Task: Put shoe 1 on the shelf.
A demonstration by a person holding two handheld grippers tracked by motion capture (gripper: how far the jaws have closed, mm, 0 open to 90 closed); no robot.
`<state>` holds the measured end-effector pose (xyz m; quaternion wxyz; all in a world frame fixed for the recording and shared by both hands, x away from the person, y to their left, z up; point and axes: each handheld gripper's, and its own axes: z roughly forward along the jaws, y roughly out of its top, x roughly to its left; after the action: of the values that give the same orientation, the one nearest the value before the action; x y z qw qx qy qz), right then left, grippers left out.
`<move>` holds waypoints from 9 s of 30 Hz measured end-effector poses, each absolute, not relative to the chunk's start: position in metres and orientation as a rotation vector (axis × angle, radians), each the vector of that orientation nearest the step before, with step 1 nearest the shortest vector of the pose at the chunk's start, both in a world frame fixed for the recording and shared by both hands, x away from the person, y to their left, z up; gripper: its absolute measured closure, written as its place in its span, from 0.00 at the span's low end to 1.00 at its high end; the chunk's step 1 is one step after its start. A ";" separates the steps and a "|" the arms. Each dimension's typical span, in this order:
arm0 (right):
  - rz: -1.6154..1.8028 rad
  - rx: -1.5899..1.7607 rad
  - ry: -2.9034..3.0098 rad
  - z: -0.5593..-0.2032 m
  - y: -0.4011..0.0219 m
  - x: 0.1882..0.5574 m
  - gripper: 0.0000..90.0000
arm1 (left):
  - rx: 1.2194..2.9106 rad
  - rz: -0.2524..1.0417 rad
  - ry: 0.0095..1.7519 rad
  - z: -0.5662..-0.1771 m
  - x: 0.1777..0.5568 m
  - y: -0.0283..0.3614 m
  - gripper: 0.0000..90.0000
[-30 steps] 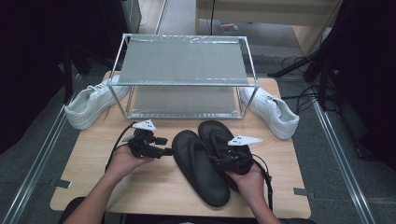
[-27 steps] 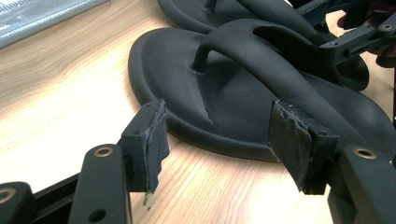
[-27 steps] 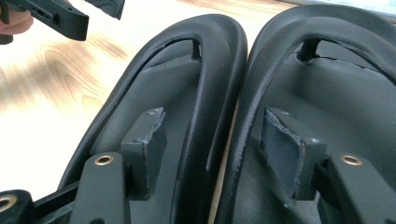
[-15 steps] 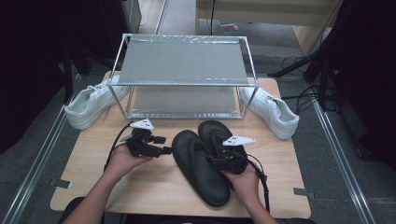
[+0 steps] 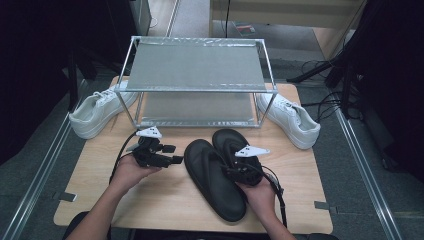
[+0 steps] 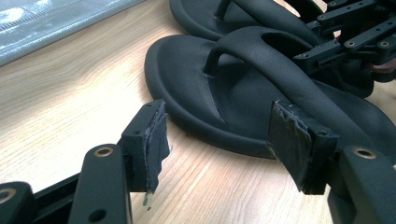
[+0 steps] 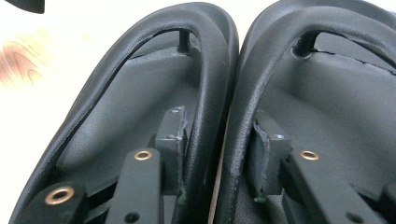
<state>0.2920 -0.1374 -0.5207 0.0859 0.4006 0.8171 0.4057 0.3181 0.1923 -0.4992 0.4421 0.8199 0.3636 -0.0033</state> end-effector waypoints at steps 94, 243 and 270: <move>1.225 1.477 2.130 -0.509 -0.066 0.449 0.78 | 2.030 0.079 0.977 -0.500 0.278 0.218 0.42; 1.302 1.142 2.532 -0.538 -0.078 0.351 1.00 | 2.148 0.215 0.819 -0.355 0.466 0.201 1.00; 1.300 1.126 2.488 -0.524 -0.023 0.390 1.00 | 2.148 0.211 0.832 -0.355 0.467 0.200 1.00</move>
<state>0.3900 -0.0234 -0.5238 0.0583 0.3716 0.8212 0.4291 0.4665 0.2002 -0.3550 0.4027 0.8500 0.3292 0.0835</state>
